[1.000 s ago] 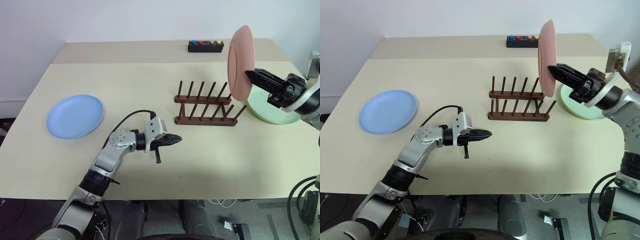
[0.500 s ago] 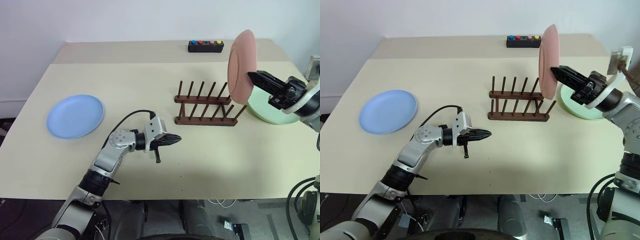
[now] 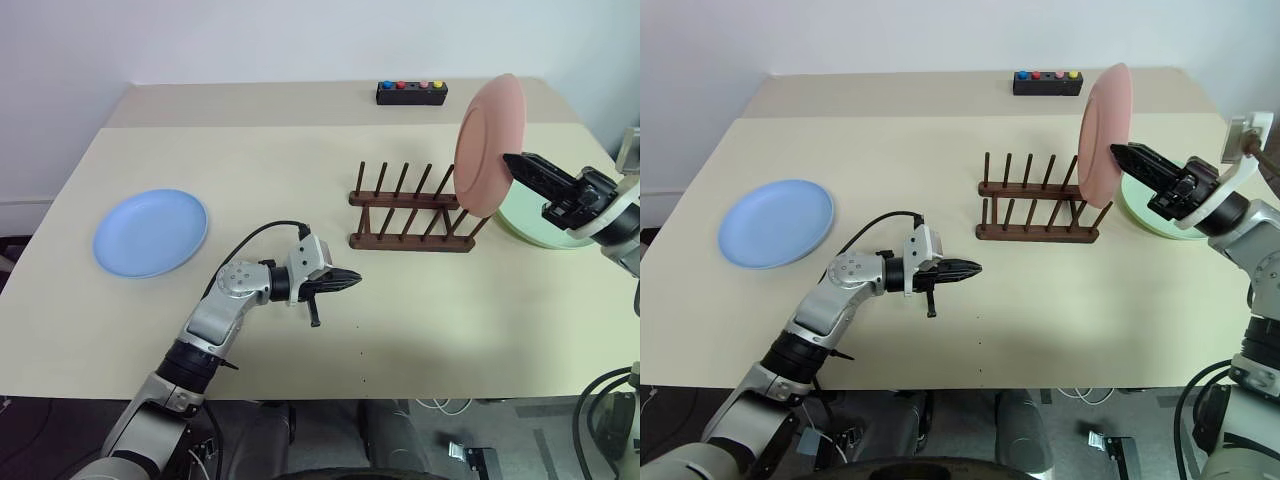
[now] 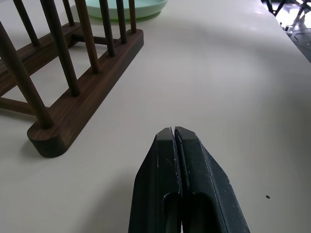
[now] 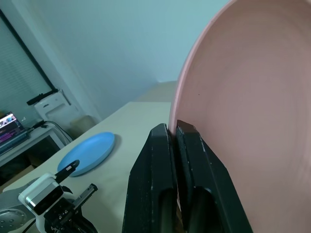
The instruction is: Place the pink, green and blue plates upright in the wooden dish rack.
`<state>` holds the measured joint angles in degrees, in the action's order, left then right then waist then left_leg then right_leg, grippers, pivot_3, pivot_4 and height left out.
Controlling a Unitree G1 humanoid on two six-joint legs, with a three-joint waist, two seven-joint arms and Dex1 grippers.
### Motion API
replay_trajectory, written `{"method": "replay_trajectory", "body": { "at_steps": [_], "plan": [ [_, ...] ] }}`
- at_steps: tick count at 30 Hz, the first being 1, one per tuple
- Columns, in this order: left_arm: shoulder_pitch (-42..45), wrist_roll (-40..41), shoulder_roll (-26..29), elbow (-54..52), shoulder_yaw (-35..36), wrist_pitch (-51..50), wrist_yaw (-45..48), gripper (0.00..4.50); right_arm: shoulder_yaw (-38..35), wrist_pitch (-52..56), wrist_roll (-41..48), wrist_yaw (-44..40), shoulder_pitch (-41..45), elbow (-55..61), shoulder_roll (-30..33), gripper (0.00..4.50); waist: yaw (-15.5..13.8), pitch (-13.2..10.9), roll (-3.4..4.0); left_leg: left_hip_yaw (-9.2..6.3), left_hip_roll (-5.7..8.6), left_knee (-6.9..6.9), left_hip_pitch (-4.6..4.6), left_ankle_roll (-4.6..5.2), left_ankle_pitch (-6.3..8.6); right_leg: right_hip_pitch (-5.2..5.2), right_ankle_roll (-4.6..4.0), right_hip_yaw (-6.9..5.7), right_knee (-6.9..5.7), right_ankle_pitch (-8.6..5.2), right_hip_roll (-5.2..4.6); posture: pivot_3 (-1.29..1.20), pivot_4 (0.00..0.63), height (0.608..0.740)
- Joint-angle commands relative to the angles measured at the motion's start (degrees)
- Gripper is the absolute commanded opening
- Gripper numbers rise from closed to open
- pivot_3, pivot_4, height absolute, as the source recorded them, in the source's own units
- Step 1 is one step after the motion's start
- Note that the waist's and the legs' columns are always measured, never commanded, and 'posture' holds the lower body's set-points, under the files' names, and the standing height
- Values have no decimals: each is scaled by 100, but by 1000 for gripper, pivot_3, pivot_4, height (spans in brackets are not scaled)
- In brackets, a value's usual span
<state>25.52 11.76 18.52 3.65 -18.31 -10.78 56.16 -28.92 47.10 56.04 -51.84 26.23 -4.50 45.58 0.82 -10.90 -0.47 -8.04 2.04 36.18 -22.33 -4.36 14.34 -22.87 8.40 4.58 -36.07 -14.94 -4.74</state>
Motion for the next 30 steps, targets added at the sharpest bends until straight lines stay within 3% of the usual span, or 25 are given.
{"method": "replay_trajectory", "body": {
  "at_steps": [1,4,10,16,22,25,30],
  "plan": [
    [49,9,-9,-178,41,35,5,0,-217,-30,97,-5,-9,-7,14,337,0,0,0,0,0,0,0,0,0,0,0,0,0,0,0,0,150,740],
    [45,7,-7,-177,40,34,4,0,-234,-21,106,25,-16,-7,2,1413,0,0,0,0,0,1,0,0,0,0,0,0,0,0,0,0,150,740],
    [37,11,-12,-186,38,19,-3,0,-298,-169,-36,187,-93,35,13,4425,2,0,0,0,0,0,0,0,0,0,0,0,-1,0,0,0,150,740],
    [8,24,-3,-223,57,4,-20,0,-586,-543,-354,257,-468,160,258,4425,-16,0,0,0,0,1,0,0,0,0,0,0,-1,0,0,0,150,740],
    [-7,59,28,-254,93,-17,-16,0,-731,-1588,-1525,-82,-1425,105,959,4425,-4,2,4,1,1,1,-1,0,0,0,1,0,-1,0,0,0,150,740],
    [1,143,7,-263,111,-26,40,0,-470,-2271,-2254,-201,-1794,-159,1173,4425,32,2,3,3,1,1,2,0,0,1,1,1,-1,0,1,0,150,740],
    [52,427,-88,-359,143,-100,233,0,745,-3539,-3892,174,-1551,-1107,1308,4425,49,3,5,10,0,5,7,-1,0,4,1,3,-2,0,1,0,150,740]
  ]
}}
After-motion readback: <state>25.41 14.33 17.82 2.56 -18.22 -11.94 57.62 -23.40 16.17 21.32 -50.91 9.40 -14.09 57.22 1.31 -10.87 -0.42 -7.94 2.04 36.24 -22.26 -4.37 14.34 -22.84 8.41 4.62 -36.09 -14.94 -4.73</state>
